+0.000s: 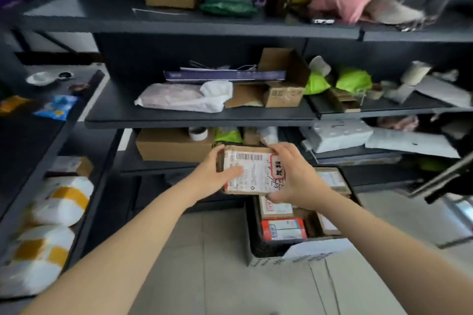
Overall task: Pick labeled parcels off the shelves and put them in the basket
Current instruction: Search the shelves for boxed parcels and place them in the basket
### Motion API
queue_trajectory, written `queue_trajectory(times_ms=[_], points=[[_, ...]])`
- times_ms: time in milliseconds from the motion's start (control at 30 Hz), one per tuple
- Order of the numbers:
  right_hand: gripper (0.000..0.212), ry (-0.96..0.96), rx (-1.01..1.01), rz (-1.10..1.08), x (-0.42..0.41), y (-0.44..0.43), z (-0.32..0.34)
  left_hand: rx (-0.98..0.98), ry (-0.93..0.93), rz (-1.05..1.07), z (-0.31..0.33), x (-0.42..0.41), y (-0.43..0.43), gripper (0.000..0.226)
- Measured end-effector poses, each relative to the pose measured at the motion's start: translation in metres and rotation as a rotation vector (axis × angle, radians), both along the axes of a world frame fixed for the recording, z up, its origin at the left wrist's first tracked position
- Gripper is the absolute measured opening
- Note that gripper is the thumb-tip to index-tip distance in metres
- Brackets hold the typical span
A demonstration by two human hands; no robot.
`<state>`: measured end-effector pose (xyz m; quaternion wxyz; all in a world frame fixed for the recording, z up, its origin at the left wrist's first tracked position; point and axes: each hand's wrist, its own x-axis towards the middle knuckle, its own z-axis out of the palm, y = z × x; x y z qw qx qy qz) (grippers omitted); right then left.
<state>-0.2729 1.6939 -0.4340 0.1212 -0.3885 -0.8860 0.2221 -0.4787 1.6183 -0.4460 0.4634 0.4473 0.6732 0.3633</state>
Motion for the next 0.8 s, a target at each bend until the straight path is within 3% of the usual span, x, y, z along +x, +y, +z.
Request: queue_trajectory(times_ms=[300, 400, 500, 633, 800], points=[[0.099, -0.019, -0.128, -0.152, 0.108, 0.094, -0.060, -0.074, -0.031, -0.042, -0.062, 0.105, 0.115, 0.072], [0.101, 0.023, -0.145, -0.320, 0.140, 0.134, -0.085, -0.101, -0.012, -0.023, -0.083, 0.130, 0.156, 0.063], [0.105, -0.004, -0.128, -0.520, 0.169, 0.171, -0.109, -0.117, 0.132, -0.007, -0.112, 0.140, 0.187, 0.054], [0.107, 0.049, -0.304, -0.713, 0.193, 0.198, -0.153, -0.157, 0.377, -0.071, -0.157, 0.141, 0.206, 0.046], [0.109, -0.017, -0.425, -0.804, 0.182, 0.198, -0.224, -0.181, 0.633, -0.274, -0.220, 0.144, 0.219, 0.043]])
